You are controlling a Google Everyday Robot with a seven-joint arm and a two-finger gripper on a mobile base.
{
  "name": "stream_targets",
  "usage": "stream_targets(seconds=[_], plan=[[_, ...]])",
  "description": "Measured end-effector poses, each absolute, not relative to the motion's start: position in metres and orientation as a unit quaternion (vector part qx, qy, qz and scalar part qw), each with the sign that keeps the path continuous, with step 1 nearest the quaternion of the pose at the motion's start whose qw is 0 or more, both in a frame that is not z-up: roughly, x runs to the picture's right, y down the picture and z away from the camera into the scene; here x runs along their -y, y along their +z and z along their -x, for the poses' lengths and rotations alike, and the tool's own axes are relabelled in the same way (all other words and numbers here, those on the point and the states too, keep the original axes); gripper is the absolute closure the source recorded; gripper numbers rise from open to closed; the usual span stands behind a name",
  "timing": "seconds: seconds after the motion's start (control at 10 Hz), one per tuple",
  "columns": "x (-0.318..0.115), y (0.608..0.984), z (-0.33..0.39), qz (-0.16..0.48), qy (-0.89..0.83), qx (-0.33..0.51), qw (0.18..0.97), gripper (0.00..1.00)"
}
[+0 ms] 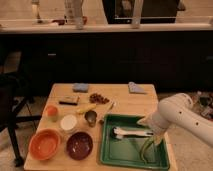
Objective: Place pepper in red bowl
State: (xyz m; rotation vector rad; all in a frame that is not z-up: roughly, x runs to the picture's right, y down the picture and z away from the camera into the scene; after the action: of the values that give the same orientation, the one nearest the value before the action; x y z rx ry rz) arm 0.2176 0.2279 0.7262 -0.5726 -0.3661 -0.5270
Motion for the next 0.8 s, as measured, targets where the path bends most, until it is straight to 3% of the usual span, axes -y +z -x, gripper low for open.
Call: stream_targets(seconds=[0.8], plan=[[-0.264,0.740,-0.229,0.281,-0.250,0.218,0.900,0.20]])
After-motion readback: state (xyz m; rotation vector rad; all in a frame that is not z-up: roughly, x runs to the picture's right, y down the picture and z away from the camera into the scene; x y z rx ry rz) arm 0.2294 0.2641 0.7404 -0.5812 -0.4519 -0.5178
